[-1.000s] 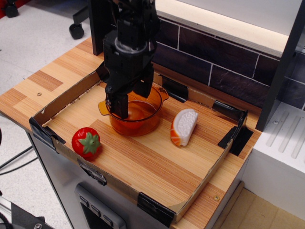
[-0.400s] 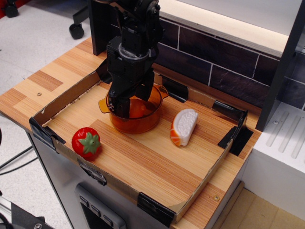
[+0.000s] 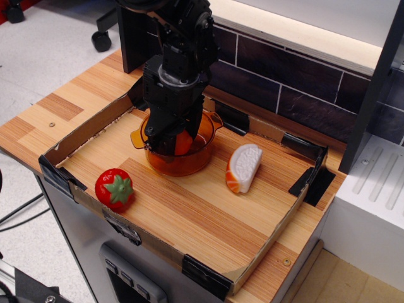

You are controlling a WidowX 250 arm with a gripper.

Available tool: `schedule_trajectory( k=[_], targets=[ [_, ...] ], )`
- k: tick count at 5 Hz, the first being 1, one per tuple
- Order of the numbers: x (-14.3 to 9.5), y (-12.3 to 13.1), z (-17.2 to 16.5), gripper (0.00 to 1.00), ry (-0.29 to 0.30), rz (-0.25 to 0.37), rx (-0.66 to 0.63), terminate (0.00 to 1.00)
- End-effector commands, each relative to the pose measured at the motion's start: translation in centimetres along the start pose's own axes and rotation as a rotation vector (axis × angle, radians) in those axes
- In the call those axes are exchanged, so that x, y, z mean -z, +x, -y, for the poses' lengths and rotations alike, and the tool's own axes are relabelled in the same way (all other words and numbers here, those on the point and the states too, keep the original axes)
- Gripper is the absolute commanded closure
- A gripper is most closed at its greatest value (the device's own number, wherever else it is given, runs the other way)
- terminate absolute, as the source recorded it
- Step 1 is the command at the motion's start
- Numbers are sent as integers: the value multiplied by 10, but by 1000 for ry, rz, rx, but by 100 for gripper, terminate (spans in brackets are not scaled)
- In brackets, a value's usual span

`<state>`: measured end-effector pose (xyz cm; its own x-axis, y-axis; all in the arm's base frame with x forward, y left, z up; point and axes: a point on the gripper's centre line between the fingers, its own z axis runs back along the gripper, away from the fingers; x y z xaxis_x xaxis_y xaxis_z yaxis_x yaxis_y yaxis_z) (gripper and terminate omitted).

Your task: Take carrot out of pot

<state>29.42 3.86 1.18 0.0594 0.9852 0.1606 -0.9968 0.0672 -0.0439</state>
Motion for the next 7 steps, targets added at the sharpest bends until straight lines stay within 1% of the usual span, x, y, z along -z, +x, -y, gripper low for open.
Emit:
schedule_trajectory(
  k=[1, 2, 3, 4, 5, 6, 7],
  targets=[
    [-15, -5, -2, 100, -41, 0, -7, 0],
    [-44, -3, 3, 100, -131, 8, -13, 0],
    [-78, -6, 3, 100, -244, 19, 1, 0],
    [-98, -15, -3, 100, -270, -19, 32, 0],
    [-98, -47, -19, 100, -217, -87, 185, 0],
    [-93, -74, -27, 100, -164, -131, 264, 0],
    [-73, -95, -32, 100, -121, -124, 307, 0]
  ],
)
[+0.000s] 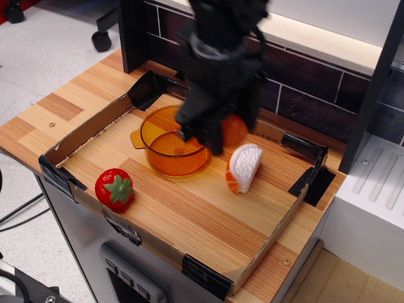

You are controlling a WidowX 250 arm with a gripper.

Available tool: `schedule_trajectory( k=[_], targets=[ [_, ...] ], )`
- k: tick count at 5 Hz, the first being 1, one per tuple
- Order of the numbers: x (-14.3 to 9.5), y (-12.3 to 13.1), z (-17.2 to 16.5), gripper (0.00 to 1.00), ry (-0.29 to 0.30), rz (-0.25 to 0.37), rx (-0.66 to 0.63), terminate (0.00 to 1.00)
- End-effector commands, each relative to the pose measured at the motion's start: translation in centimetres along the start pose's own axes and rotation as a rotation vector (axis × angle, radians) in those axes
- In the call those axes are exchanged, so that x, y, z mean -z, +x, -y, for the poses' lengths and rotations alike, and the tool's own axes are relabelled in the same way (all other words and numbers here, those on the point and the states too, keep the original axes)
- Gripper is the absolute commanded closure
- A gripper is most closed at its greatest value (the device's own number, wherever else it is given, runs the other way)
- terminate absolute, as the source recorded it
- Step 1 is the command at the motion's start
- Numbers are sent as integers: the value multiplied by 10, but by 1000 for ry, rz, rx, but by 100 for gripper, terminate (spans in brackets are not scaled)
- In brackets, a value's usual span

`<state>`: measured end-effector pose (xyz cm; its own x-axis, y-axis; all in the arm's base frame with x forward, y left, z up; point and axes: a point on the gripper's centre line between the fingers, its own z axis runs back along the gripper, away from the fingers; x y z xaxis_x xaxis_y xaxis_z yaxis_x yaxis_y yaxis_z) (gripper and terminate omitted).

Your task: Take carrot out of pot

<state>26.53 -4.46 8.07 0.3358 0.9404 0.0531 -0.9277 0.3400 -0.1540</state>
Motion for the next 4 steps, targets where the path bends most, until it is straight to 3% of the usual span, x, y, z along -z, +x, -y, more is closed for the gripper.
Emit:
schedule_trajectory(
  k=[1, 2, 3, 4],
  targets=[
    [30, -38, -17, 100, 46, 25, 86, 0],
    [47, -46, -29, 100, 93, 31, 114, 0],
    [54, -49, -36, 100, 88, 41, 145, 0],
    [57, -50, -38, 0, 119, 34, 140, 0]
  ],
)
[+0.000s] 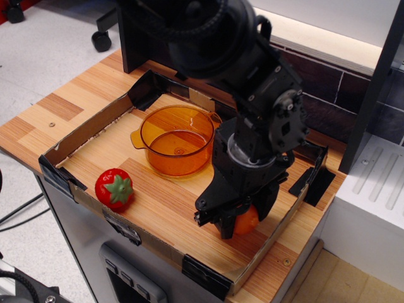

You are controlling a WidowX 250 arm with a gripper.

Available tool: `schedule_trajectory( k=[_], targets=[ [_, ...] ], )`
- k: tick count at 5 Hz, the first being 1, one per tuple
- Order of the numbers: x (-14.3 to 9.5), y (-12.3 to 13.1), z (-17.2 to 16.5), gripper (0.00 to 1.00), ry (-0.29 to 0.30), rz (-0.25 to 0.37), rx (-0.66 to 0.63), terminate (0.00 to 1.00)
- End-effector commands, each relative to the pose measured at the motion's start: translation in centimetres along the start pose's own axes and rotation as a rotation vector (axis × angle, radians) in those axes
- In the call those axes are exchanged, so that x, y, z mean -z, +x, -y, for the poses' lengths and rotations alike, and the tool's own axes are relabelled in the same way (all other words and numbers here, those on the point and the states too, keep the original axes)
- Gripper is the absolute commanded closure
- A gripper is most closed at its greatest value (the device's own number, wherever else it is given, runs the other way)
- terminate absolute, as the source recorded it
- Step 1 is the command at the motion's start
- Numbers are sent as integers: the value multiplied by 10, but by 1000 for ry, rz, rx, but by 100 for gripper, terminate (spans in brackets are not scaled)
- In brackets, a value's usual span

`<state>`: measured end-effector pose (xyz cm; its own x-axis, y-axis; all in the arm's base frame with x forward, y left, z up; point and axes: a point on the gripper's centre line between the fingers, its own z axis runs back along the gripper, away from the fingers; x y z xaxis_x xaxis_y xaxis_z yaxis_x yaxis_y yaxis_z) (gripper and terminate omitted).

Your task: Take carrot out of pot

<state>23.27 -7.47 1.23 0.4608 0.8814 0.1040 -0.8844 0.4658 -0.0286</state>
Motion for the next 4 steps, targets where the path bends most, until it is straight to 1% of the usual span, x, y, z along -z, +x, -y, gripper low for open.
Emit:
schedule_trajectory(
  k=[1, 2, 3, 4],
  targets=[
    [-6, -9, -7, 0, -5, -12, -9, 0],
    [-10, -8, -7, 0, -8, -26, -11, 0],
    [-20, -7, -7, 0, -27, -41, -10, 0],
    [-56, 1, -1, 0, -107, -34, -67, 0]
  ],
)
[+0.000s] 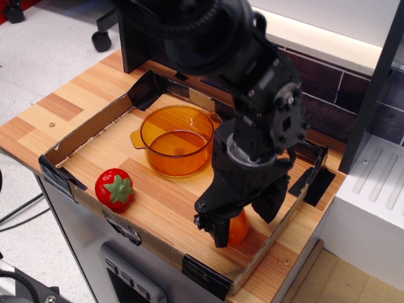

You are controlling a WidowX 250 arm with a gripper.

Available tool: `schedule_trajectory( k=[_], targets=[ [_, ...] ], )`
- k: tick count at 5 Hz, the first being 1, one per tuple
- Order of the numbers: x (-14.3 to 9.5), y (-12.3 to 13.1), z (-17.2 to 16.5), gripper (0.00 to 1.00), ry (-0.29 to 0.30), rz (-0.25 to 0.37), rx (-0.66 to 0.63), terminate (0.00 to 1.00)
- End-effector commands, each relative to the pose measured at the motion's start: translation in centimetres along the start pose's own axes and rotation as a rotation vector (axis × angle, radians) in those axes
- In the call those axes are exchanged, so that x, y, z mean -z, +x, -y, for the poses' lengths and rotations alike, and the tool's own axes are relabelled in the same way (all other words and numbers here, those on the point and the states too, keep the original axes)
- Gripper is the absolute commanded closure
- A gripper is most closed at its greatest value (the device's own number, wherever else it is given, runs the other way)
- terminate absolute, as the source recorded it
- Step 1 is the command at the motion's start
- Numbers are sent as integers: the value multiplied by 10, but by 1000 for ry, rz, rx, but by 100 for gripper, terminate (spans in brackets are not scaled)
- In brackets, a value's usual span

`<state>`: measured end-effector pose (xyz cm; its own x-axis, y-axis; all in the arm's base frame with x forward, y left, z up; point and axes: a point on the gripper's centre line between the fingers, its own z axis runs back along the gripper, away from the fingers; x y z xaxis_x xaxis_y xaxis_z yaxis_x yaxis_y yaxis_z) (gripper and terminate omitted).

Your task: Take carrot out of pot

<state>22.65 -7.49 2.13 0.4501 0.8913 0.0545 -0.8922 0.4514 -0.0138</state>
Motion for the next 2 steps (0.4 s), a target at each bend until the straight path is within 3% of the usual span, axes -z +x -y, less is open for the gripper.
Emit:
schedule_trajectory(
  k=[1, 2],
  targets=[
    [-89, 13, 16, 0, -141, 39, -109, 0],
    [-117, 32, 26, 0, -160, 33, -170, 100]
  ],
)
